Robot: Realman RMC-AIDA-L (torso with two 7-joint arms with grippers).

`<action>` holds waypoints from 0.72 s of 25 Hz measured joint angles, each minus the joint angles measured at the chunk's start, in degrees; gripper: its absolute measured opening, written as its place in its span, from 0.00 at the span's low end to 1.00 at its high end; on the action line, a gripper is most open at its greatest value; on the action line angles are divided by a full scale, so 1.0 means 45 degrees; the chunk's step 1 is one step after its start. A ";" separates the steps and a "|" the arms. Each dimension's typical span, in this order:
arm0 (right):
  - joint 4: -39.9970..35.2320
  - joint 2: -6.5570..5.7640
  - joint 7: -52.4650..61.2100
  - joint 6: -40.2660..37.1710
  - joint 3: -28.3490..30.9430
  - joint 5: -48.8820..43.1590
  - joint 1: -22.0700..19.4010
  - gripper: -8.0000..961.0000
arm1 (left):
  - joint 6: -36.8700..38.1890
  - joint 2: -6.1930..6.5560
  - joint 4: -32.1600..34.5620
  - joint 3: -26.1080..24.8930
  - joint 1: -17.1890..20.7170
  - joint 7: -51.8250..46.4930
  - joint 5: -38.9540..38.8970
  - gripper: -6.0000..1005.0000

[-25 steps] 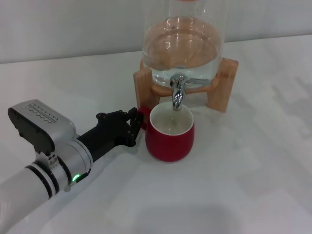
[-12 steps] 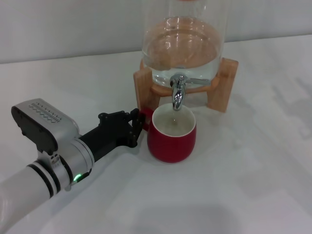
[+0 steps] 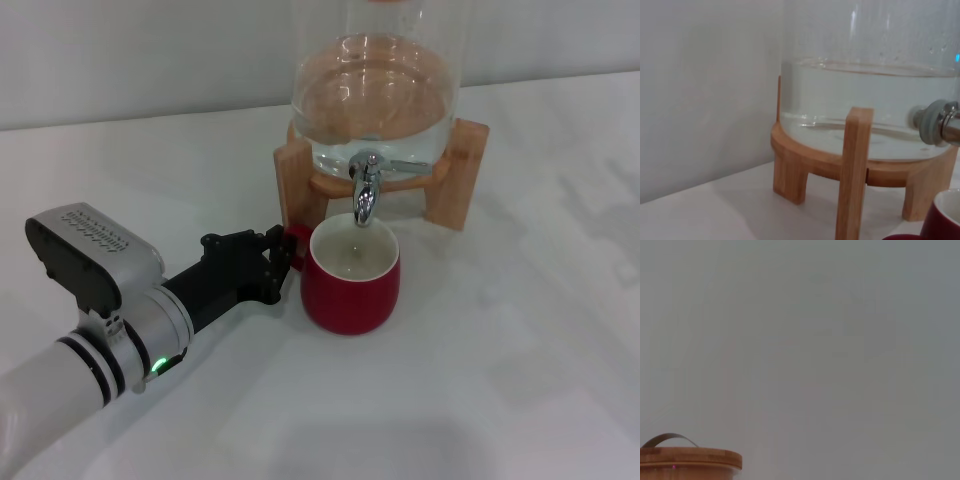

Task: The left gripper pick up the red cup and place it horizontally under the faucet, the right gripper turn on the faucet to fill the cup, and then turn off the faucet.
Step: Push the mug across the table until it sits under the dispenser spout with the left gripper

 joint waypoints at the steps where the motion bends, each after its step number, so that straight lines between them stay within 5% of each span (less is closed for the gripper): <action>1: 0.0000 0.0000 0.0000 -0.0006 0.0000 0.0000 -0.0001 0.80 | -0.0026 0.0000 -0.0013 0.0000 0.0001 0.0000 -0.0002 0.15; 18: -0.0050 0.0000 0.0002 -0.0014 0.0000 0.0000 0.0005 0.80 | -0.0114 0.0012 -0.0037 0.0020 -0.0069 -0.0370 -0.0001 0.24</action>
